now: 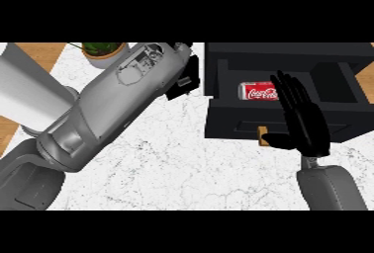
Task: Pick up the can, place it into the drawer and close the drawer
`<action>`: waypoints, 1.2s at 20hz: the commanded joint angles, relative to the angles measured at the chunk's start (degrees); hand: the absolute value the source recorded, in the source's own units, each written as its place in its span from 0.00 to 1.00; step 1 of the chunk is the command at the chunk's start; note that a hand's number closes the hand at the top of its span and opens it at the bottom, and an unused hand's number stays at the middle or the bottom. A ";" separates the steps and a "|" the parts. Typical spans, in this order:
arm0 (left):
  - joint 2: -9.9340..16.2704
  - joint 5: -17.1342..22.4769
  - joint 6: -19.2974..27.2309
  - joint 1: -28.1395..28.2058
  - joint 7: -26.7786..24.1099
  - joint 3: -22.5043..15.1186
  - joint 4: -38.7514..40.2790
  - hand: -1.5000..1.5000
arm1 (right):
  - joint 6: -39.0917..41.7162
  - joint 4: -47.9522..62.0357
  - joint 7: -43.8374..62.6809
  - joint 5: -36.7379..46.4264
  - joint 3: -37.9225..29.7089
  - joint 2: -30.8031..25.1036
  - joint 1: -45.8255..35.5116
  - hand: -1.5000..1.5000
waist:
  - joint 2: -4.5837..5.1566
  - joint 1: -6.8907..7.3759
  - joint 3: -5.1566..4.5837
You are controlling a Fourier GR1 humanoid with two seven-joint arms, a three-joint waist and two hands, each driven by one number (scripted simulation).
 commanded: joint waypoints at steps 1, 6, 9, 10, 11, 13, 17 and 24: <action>4.81 -1.85 0.40 4.32 3.51 -0.78 -7.87 0.00 | -4.12 9.36 -3.42 -0.08 -1.87 0.06 -2.22 0.00 | 0.15 0.25 0.33; 6.72 -2.27 -0.74 6.77 4.08 -0.62 -11.29 0.00 | -9.90 21.55 -1.58 4.82 -3.02 2.31 -10.20 0.00 | 0.73 1.29 0.35; 10.84 -2.40 -1.15 9.54 8.47 -1.09 -17.74 0.00 | -9.68 22.34 -0.83 6.58 -3.42 0.96 -12.00 0.00 | 0.15 1.26 0.30; 12.30 -2.15 -3.21 6.50 8.80 0.55 -14.64 0.00 | -14.25 26.60 -3.70 6.58 -4.06 1.26 -11.11 0.00 | 0.72 0.79 0.38; 12.37 -2.68 -2.60 7.97 9.21 -0.70 -17.80 0.00 | -16.45 28.71 -4.57 6.84 -4.98 0.75 -11.44 0.00 | 0.61 1.63 0.40; 12.39 -3.34 -1.37 9.12 10.26 -1.32 -19.23 0.00 | -17.28 32.00 -2.37 8.20 -5.87 1.41 -14.99 0.00 | 0.69 1.83 0.40; 14.90 -3.68 -1.27 14.85 10.54 -1.94 -24.91 0.00 | -20.81 37.89 -2.06 7.88 -8.71 1.56 -21.27 0.00 | 0.80 3.02 0.39; 19.81 -4.57 -3.46 18.50 12.21 0.21 -29.77 0.00 | -28.59 52.36 -1.91 9.65 -11.43 2.05 -32.58 0.00 | 1.21 2.24 0.38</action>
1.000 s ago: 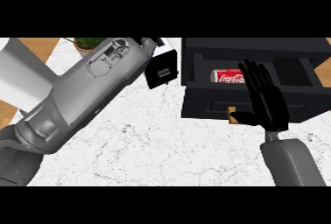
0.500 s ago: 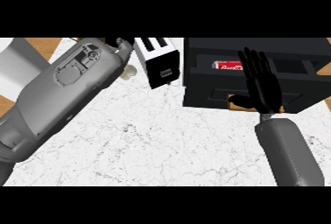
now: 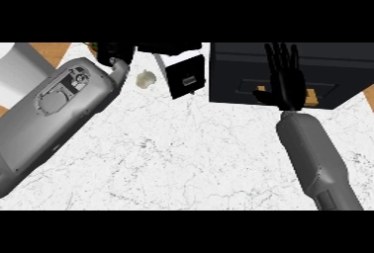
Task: Pick up the can, place it into the drawer and close the drawer
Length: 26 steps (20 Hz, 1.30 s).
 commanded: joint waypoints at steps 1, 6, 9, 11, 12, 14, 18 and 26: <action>1.47 -1.30 0.76 4.54 0.72 -0.38 -4.31 0.00 | -1.74 10.40 -0.04 0.22 -2.37 -1.18 -6.82 0.00 | 0.94 0.39 0.48; 3.02 -1.59 -0.53 6.45 0.78 0.51 -7.51 0.00 | -3.47 17.32 1.08 1.23 -3.44 -1.39 -14.72 0.00 | 1.47 1.47 0.49; 4.14 -2.21 -0.65 9.13 -0.40 1.21 -9.07 0.00 | -4.91 20.10 1.31 1.00 -4.48 -1.77 -17.36 0.00 | 1.60 1.38 0.48; 3.64 -2.82 0.03 11.77 -1.61 0.57 -10.01 0.00 | -4.29 21.76 -1.04 0.32 -5.23 -3.97 -17.82 0.00 | 1.85 1.91 0.49; 2.80 -2.66 0.37 12.35 -1.91 1.02 -10.47 0.00 | -5.45 22.70 0.28 0.98 -5.05 -2.72 -18.79 0.00 | 1.84 1.70 0.48; 3.25 -4.04 1.38 11.85 -0.12 -0.04 -12.40 0.00 | -5.04 23.67 -0.82 -0.24 -6.29 -4.02 -20.13 0.00 | 1.65 1.62 0.54; 4.31 -3.40 -0.66 14.21 -1.30 1.31 -14.04 0.00 | -5.20 25.20 -0.59 -0.86 -7.35 -3.81 -22.58 0.00 | 1.97 1.97 0.51; 4.67 -4.40 -1.15 16.30 -1.93 1.68 -15.17 0.00 | -2.07 24.47 -8.59 -8.07 -12.74 0.04 -25.84 0.00 | 1.85 1.88 0.62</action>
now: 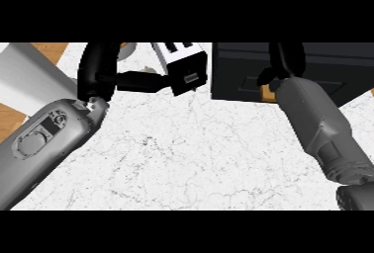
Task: Pick up the can, place it into the drawer and close the drawer
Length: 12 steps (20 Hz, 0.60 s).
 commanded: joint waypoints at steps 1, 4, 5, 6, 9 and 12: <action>-1.08 -0.90 0.91 1.38 -0.84 -0.37 -0.27 0.00 | 0.22 -2.25 -3.74 -7.60 -6.00 3.49 -4.48 0.00 | 0.43 1.41 0.24; 0.06 -0.27 -0.01 2.29 -0.03 0.28 -1.75 0.00 | 2.32 -2.88 -6.73 -11.98 -9.61 4.51 -5.01 0.00 | -0.09 1.05 0.22; 1.55 -0.47 -1.05 2.51 -0.33 0.54 -1.43 0.00 | 2.94 -3.16 -7.50 -13.27 -10.87 4.04 -5.50 0.00 | 0.03 1.32 0.23; 0.64 -0.60 -0.16 2.77 -1.01 1.06 -0.99 0.00 | 3.45 -3.41 -9.83 -14.88 -12.02 4.71 -4.64 0.00 | 0.02 0.55 0.22; 0.87 -1.15 0.51 3.96 -0.38 0.94 -3.08 0.00 | 6.56 -3.41 -12.93 -17.51 -14.03 4.92 -4.85 0.00 | -0.69 -0.35 0.14; 2.10 -0.49 -1.47 7.03 -3.36 2.52 -1.43 0.00 | 10.05 -4.66 -14.16 -23.44 -18.93 6.09 -6.82 0.00 | -0.64 -0.78 0.08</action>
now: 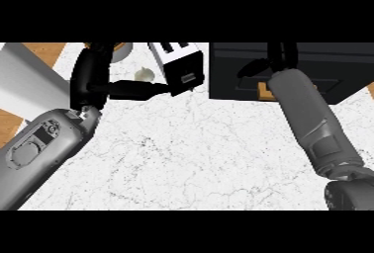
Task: Pick up the can, place it into the drawer and close the drawer
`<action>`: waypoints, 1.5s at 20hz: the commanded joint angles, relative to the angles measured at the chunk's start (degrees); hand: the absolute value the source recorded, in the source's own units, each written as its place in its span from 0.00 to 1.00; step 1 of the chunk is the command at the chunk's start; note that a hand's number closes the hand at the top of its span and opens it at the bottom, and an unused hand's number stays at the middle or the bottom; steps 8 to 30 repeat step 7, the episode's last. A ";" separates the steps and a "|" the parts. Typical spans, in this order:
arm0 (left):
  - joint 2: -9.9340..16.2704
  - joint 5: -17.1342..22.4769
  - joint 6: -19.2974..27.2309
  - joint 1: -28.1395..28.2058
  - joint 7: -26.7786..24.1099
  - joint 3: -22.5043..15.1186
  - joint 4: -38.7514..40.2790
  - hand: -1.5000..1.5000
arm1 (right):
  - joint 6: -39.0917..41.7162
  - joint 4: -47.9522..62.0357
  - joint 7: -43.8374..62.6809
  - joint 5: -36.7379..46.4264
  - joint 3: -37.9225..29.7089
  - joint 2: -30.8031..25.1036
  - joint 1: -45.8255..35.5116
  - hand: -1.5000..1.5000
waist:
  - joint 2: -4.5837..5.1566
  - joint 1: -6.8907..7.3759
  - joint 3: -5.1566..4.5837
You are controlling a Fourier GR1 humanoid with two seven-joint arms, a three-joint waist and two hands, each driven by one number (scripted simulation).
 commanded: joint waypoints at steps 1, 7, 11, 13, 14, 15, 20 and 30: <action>0.08 -0.44 0.36 0.64 0.51 0.37 -0.41 0.00 | 3.44 -2.47 -1.31 -9.69 -7.40 3.91 -4.72 0.00 | -0.92 0.00 -0.20; 0.44 -0.92 -0.57 5.49 -0.90 1.65 -3.68 0.00 | 7.35 -1.22 -4.56 -13.29 -9.94 2.33 -4.35 0.00 | -0.78 -0.33 -0.34; 0.44 -0.92 -0.57 5.49 -0.90 1.65 -3.68 0.00 | 7.35 -1.22 -4.56 -13.29 -9.94 2.33 -4.35 0.00 | -0.78 -0.33 -0.34; 0.44 -0.92 -0.57 5.49 -0.90 1.65 -3.68 0.00 | 7.35 -1.22 -4.56 -13.29 -9.94 2.33 -4.35 0.00 | -0.78 -0.33 -0.34; 0.44 -0.92 -0.57 5.49 -0.90 1.65 -3.68 0.00 | 7.35 -1.22 -4.56 -13.29 -9.94 2.33 -4.35 0.00 | -0.78 -0.33 -0.34; 0.44 -0.92 -0.57 5.49 -0.90 1.65 -3.68 0.00 | 7.35 -1.22 -4.56 -13.29 -9.94 2.33 -4.35 0.00 | -0.78 -0.33 -0.34; 0.44 -0.92 -0.57 5.49 -0.90 1.65 -3.68 0.00 | 7.35 -1.22 -4.56 -13.29 -9.94 2.33 -4.35 0.00 | -0.78 -0.33 -0.34; 0.44 -0.92 -0.57 5.49 -0.90 1.65 -3.68 0.00 | 7.35 -1.22 -4.56 -13.29 -9.94 2.33 -4.35 0.00 | -0.78 -0.33 -0.34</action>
